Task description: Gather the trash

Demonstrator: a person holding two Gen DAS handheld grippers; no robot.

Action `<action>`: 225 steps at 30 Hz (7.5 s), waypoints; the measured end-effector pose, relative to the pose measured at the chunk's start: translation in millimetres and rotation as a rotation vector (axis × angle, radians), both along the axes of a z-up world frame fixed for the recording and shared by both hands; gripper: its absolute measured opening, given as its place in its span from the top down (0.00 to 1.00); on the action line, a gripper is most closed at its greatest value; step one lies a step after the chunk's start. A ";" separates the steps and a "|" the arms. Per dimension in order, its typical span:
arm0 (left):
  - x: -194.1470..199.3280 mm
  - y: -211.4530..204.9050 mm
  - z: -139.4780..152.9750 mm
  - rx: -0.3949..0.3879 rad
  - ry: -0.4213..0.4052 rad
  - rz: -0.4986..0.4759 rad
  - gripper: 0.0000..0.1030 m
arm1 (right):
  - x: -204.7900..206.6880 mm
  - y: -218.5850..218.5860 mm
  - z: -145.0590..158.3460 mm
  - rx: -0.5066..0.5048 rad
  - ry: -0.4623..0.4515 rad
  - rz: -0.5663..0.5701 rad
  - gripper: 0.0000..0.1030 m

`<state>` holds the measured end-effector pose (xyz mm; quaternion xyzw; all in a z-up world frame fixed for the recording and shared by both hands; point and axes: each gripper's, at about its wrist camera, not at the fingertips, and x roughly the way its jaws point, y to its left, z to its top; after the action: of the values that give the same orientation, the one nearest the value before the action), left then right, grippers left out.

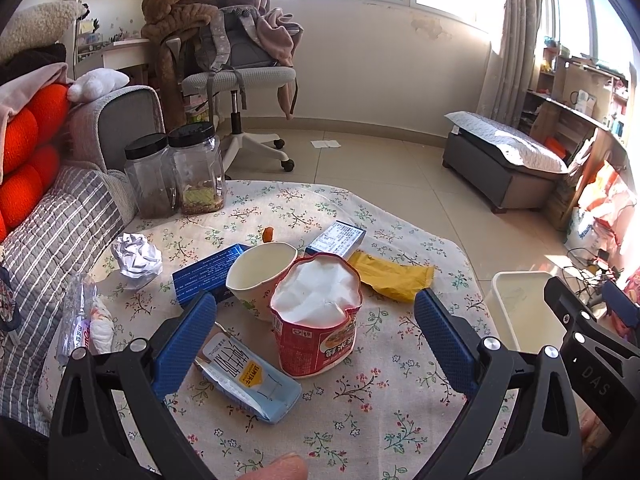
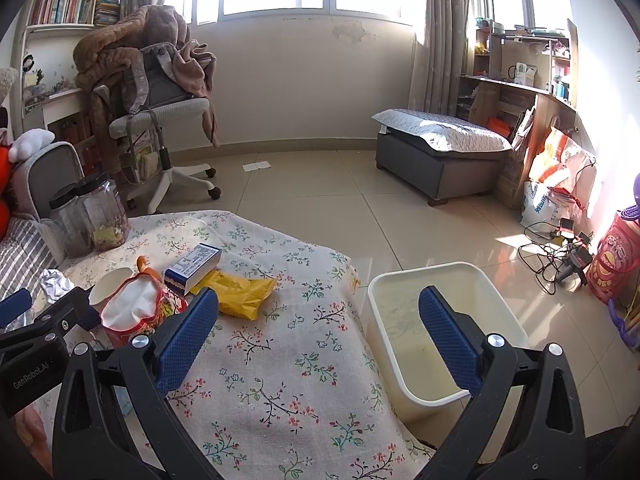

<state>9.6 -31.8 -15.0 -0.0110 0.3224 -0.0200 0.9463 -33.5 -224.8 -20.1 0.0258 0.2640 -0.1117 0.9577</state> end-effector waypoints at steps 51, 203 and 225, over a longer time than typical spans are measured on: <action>190.5 264.9 -84.2 -0.090 0.557 0.430 0.07 | 155.3 53.9 -44.5 0.154 0.463 0.229 0.07; 89.1 -209.9 21.6 -0.186 0.214 -0.481 0.73 | 49.6 -257.7 28.2 0.219 0.071 -0.452 0.12; 83.2 -253.7 -15.8 -0.166 0.326 -0.531 0.33 | 47.1 -245.2 42.0 0.143 0.019 -0.483 0.07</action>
<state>92.8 -285.4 -30.8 -0.0069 0.4587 -0.2903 0.8398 13.7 -470.1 21.9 0.1548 0.2663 -0.3188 0.8964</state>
